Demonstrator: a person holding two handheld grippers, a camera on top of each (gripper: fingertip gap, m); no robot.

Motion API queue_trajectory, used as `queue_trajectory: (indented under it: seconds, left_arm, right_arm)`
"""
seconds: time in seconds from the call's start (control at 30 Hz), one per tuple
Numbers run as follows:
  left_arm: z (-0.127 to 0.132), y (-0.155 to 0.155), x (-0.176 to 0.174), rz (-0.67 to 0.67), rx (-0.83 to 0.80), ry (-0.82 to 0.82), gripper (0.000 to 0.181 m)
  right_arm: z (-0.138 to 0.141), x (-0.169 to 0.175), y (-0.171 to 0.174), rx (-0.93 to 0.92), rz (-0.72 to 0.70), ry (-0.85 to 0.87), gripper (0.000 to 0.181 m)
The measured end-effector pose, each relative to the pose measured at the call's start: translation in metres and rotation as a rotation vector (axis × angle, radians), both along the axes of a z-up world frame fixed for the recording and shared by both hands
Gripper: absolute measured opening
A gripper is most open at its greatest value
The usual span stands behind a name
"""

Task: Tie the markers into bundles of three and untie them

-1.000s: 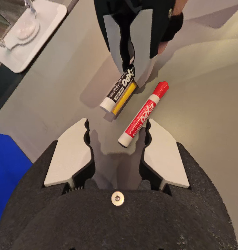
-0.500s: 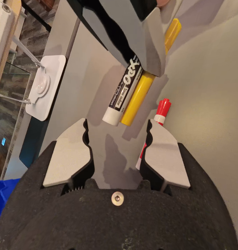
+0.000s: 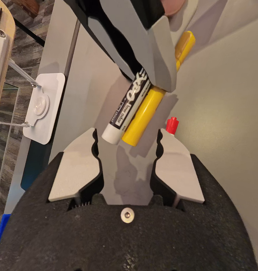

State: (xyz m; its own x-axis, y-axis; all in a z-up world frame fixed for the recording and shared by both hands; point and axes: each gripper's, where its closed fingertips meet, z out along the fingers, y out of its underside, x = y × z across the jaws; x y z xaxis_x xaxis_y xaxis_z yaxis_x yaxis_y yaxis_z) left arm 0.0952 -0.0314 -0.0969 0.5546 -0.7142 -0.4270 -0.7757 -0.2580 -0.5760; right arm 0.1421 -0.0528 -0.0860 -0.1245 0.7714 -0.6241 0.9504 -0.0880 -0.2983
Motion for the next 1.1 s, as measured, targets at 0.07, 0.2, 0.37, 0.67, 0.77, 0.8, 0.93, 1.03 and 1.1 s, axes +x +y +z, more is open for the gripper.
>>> queue_trajectory:
  seconds: [0.07,0.2,0.37,0.67,0.77,0.8,0.93,1.03,1.1]
  left_arm:
    - [-0.001,0.001,-0.002,0.022,0.006,0.014,0.077]
    - [-0.008,0.002,-0.003,0.052,-0.013,0.023,0.078]
    - [-0.012,0.000,-0.003,0.047,-0.022,0.031,0.077]
    - [-0.011,-0.002,0.002,0.020,-0.027,0.058,0.078]
    - [-0.013,-0.002,0.002,0.018,-0.031,0.059,0.078]
    - [-0.013,-0.002,0.003,0.018,-0.033,0.056,0.079]
    - [-0.013,-0.002,0.008,0.009,-0.033,0.050,0.078]
    - [-0.013,-0.004,0.013,-0.005,-0.031,0.051,0.078]
    - [-0.012,-0.004,0.013,-0.005,-0.026,0.057,0.078]
  right_arm:
    - [0.004,0.000,0.001,-0.003,-0.004,0.008,0.020]
    - [0.008,0.002,0.001,0.005,0.001,0.011,0.020]
    - [0.010,0.003,0.004,0.007,-0.006,0.009,0.020]
    - [0.007,0.003,0.004,0.009,-0.002,-0.023,0.020]
    - [0.007,0.003,0.004,0.010,-0.002,-0.030,0.019]
    - [0.006,0.004,0.004,0.008,-0.002,-0.034,0.019]
    - [0.006,0.004,0.003,0.007,-0.003,-0.040,0.020]
    - [0.006,0.004,0.004,0.006,-0.005,-0.041,0.020]
    - [0.007,0.005,0.003,0.008,-0.001,-0.046,0.019]
